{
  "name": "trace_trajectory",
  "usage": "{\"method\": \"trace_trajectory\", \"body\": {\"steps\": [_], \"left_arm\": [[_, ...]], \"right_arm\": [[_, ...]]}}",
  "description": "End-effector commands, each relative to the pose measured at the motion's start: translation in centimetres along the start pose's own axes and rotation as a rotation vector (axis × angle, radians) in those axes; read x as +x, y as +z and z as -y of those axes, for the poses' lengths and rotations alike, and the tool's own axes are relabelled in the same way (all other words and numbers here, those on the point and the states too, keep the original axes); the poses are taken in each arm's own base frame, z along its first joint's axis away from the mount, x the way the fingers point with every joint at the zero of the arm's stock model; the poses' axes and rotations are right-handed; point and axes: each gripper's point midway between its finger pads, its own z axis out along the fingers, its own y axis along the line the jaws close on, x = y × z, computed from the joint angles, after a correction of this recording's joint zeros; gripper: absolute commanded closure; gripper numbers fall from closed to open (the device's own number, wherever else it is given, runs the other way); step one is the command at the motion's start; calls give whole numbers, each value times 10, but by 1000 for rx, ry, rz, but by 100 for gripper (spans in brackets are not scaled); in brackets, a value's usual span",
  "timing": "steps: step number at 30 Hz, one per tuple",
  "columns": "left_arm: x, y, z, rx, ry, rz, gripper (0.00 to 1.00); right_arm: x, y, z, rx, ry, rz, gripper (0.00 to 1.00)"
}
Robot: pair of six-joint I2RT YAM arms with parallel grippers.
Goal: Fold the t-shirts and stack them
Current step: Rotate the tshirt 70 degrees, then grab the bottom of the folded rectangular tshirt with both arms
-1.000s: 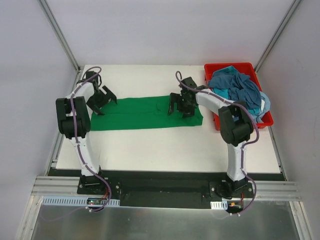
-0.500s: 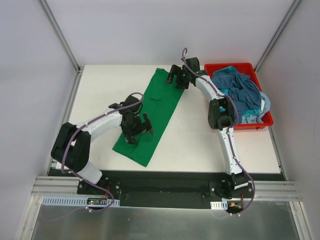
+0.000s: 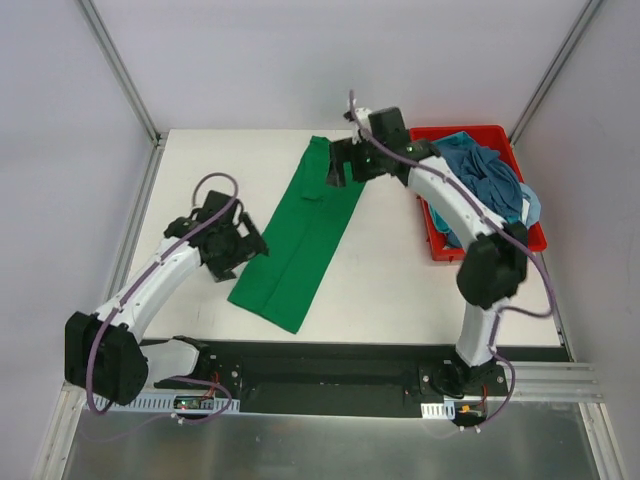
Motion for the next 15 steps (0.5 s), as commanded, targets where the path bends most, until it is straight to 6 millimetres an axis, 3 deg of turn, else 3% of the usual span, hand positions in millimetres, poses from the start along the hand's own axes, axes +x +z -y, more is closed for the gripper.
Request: {"method": "trace_trajectory", "body": {"steps": [1,4,9,13,15], "left_arm": [[2,5,-89,-216,-129,6,1],[11,11,-100,-205,-145,-7,1],[31,29,-107,-187,-174,-72,13],[36,41,-113,-207,-177,-96,25],[36,46,-116,-217,-177,-101,35]], "right_arm": [[104,-31,-76,-39,-266,-151,4],[166,-39,-136,-106,-418,-201,4],[247,-36,-202,-167,-614,-279,4],[281,-24,-232,-209,-650,-327,1],[293,-11,-241,-224,-633,-333,8]]}}
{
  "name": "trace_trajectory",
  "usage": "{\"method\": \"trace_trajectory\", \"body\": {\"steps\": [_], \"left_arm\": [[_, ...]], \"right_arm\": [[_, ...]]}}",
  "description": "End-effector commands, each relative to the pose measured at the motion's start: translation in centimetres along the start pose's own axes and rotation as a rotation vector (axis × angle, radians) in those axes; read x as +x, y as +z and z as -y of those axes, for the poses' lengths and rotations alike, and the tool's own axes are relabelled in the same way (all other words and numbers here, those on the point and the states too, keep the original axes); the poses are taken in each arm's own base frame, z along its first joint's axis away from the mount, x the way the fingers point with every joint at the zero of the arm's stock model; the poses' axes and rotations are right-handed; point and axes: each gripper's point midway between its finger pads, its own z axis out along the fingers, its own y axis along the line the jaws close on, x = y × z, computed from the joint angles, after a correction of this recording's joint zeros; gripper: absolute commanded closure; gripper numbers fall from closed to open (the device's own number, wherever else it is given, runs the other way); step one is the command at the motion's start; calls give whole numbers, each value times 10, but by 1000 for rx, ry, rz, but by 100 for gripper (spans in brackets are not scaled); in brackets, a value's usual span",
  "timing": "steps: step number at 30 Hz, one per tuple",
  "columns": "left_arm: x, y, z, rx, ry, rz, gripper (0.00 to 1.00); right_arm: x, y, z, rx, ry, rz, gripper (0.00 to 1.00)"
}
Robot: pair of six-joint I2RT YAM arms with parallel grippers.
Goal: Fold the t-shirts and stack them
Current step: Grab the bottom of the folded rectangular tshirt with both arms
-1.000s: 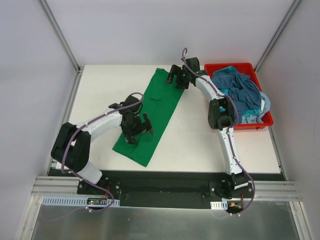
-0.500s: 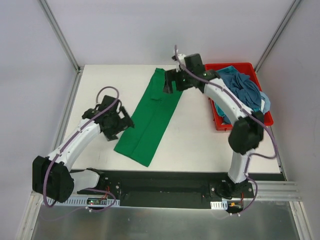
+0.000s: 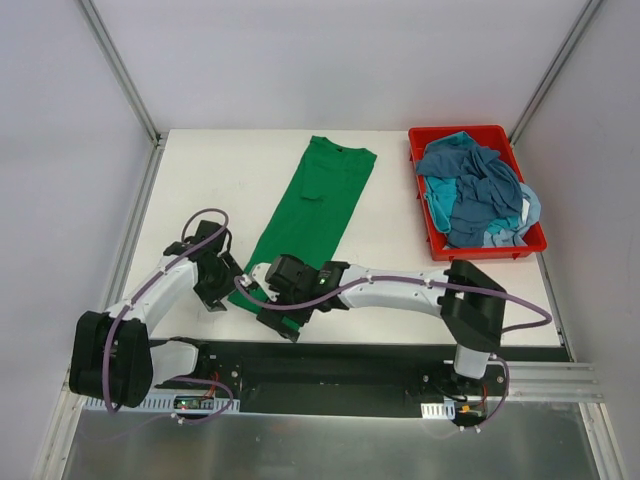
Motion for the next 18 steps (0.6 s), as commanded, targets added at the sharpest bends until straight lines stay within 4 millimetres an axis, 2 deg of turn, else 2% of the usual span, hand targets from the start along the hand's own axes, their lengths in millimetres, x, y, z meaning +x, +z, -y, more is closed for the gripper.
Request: {"method": "trace_trajectory", "body": {"steps": [1,5,12,15,18], "left_arm": [[-3,13,3,11,7,-7,37],[-3,23,3,3,4,-37,44],[-2,36,-11,-73,-14,-46,52],[-3,38,-11,-82,-18,-45,58],[-5,41,-12,-89,-17,-42,60]], "right_arm": [[-23,22,-3,21,21,70,11],[-15,42,-4,31,10,57,18],[7,62,3,51,9,6,27],[20,71,4,56,13,-32,38],[32,76,5,59,19,-68,43]]}}
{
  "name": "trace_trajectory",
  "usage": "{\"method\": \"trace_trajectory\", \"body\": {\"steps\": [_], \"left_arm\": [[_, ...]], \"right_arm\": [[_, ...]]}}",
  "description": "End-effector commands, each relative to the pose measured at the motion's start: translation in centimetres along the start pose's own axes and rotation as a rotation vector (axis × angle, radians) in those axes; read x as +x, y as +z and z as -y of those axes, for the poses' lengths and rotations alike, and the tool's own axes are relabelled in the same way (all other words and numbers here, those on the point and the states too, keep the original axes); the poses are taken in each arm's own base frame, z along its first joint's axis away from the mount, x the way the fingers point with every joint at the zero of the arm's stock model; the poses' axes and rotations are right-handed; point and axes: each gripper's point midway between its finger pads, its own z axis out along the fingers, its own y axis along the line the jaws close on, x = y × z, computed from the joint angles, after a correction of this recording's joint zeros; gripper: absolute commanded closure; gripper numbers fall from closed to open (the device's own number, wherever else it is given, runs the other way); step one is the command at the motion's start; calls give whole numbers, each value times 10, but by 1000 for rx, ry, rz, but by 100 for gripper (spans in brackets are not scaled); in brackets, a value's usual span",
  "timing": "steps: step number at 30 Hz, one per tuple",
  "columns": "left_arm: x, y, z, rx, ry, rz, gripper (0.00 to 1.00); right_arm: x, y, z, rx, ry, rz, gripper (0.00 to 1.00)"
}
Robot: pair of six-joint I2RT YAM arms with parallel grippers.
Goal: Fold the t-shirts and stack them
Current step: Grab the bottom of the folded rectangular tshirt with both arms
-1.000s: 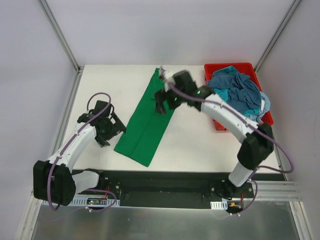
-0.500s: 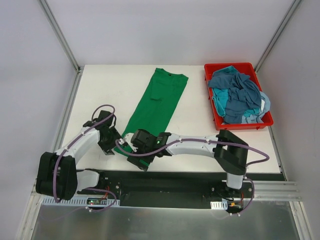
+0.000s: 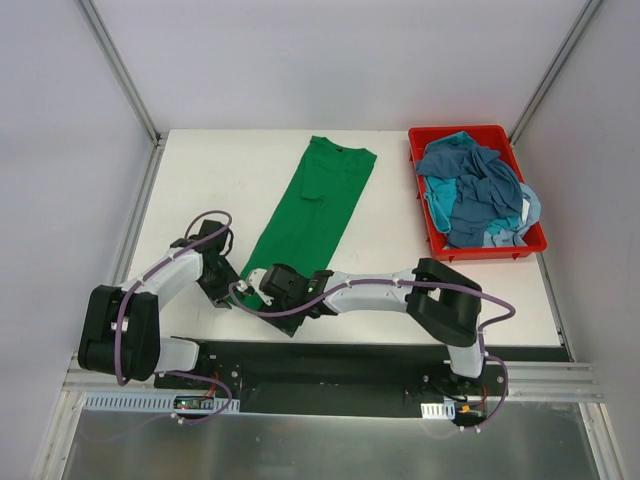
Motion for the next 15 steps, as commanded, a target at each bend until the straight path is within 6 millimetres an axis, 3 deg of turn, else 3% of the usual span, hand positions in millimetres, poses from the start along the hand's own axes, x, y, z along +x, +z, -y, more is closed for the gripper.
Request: {"method": "trace_trajectory", "body": {"steps": [1,4,10,15], "left_arm": [[-2,14,-8,-41,-8,5,61],[-4,20,-15,-82,-17,18,63],[-3,24,-14,-97,-1,-10,100],[-1,9,-9,-35,6,12,100]], "right_arm": [[25,16,7,44,11,-68,44],[32,16,14,85,4,-76,49],[31,13,21,124,3,-32,72],[13,-3,-9,-37,-18,81,85]]}}
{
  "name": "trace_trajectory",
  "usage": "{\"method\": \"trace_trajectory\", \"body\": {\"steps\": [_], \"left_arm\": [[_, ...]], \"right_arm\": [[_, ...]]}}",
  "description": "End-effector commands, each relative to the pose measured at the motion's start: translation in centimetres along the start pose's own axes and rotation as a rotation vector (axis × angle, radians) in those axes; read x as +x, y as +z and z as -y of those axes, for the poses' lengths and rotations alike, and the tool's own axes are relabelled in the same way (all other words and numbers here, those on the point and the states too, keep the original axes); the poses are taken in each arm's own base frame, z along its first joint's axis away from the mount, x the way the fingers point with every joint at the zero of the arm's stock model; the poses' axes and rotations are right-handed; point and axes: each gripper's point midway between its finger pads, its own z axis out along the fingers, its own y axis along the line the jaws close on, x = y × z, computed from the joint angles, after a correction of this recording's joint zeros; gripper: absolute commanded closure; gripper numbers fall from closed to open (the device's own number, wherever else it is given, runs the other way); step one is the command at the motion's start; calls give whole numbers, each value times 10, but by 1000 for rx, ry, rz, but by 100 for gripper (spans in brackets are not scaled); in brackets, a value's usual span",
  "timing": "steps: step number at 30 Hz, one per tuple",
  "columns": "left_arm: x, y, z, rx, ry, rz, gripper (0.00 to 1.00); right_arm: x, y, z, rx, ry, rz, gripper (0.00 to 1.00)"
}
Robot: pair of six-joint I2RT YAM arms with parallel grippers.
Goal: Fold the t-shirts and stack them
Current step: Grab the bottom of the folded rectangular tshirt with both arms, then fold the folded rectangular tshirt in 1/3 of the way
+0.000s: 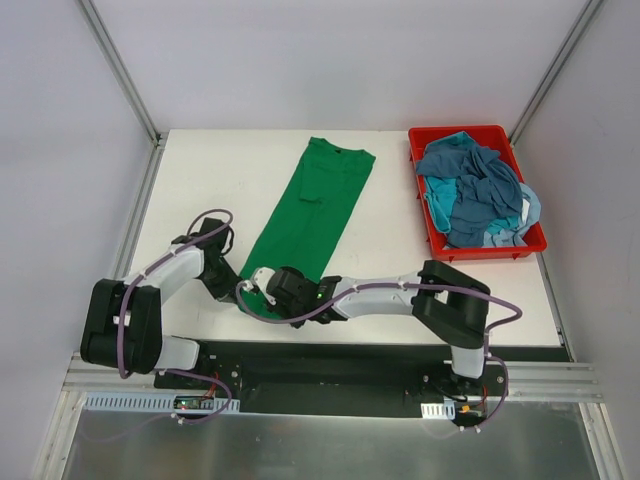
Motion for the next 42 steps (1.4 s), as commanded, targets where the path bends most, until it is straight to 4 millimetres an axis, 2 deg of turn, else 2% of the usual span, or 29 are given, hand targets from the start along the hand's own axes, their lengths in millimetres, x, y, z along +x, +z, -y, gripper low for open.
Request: {"method": "trace_trajectory", "body": {"steps": [1,3,9,12,14,19,29,36,42], "left_arm": [[1,4,-11,2,10,52,100],[1,-9,-12,36,13,92,100],[0,-42,-14,131,-1,202,100],[-2,-60,-5,207,-6,243,100],[-3,-73,6,260,6,249,100],[-22,-98,36,298,37,290,100],[-63,-126,119,340,143,313,100],[-94,-123,172,338,205,315,100],[-114,-109,201,325,229,299,100]], "right_arm": [[14,-16,-27,-151,-14,8,89],[5,-26,-35,-195,-9,39,100],[-22,-69,-71,-416,1,134,100],[-34,-87,-70,-425,13,181,100],[-40,-92,-61,-403,40,197,100],[-45,-100,-15,-299,108,217,100],[-39,-112,98,-54,240,233,100],[-41,-109,156,43,288,229,100],[-42,-100,195,77,329,225,100]]}}
